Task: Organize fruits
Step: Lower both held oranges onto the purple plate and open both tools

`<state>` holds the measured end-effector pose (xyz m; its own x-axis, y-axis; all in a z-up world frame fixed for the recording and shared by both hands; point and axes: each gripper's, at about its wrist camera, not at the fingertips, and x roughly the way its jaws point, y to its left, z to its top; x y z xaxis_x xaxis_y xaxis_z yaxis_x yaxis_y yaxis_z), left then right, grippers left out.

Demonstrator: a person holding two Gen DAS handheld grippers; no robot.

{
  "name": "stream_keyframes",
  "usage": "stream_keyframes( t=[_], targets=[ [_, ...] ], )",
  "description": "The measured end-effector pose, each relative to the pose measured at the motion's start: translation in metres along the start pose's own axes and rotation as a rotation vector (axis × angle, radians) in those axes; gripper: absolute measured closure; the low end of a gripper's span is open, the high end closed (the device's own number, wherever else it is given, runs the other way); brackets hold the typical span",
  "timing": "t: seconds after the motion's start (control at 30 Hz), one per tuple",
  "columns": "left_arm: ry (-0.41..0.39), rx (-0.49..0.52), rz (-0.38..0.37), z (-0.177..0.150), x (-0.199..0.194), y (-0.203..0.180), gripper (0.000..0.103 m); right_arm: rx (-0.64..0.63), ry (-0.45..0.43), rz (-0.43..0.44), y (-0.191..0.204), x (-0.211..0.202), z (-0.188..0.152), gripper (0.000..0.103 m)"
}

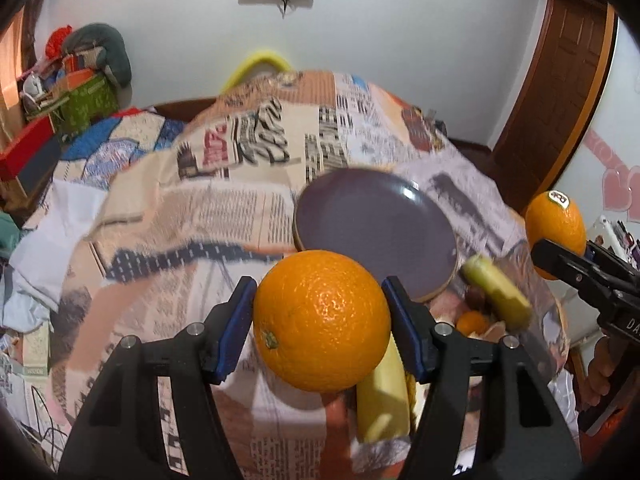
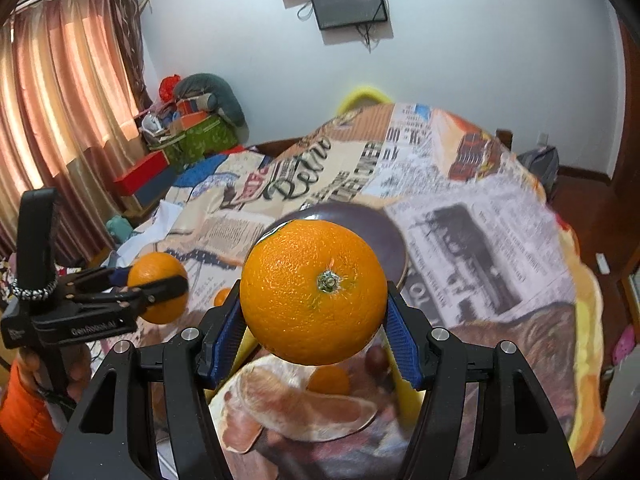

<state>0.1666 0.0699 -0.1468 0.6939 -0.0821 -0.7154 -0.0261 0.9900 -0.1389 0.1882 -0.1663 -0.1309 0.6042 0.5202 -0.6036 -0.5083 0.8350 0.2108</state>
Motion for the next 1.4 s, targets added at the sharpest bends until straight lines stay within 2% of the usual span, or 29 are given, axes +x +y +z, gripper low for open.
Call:
stream_keyframes(
  t=[0.33,0.6,0.9,1.17,1.2,1.4],
  targets=[
    [-0.112,0.026,-0.015,0.044,-0.011,-0.013,0.039,-0.041,-0.102,-0.059,-0.01,-0.003,0.036,0.042],
    [-0.141,0.04,-0.031,0.072,0.007,-0.022,0.04,-0.059,-0.111,-0.066,-0.013,0.016,0.05,0.042],
    [-0.098,0.055,-0.033,0.091,0.052,-0.025,0.04,-0.065,-0.043,-0.05,-0.021,0.057,0.053,0.042],
    [-0.043,0.068,-0.022,0.1,0.093,-0.025,0.04,-0.095,0.053,-0.062,-0.034,0.1,0.056,0.042],
    [-0.032,0.068,-0.021,0.1,0.1,-0.025,0.04,-0.101,0.087,-0.06,-0.037,0.111,0.055,0.042],
    [0.027,0.071,-0.014,0.099,0.129,-0.021,0.04,-0.112,0.151,-0.057,-0.043,0.129,0.055,0.042]
  ],
)
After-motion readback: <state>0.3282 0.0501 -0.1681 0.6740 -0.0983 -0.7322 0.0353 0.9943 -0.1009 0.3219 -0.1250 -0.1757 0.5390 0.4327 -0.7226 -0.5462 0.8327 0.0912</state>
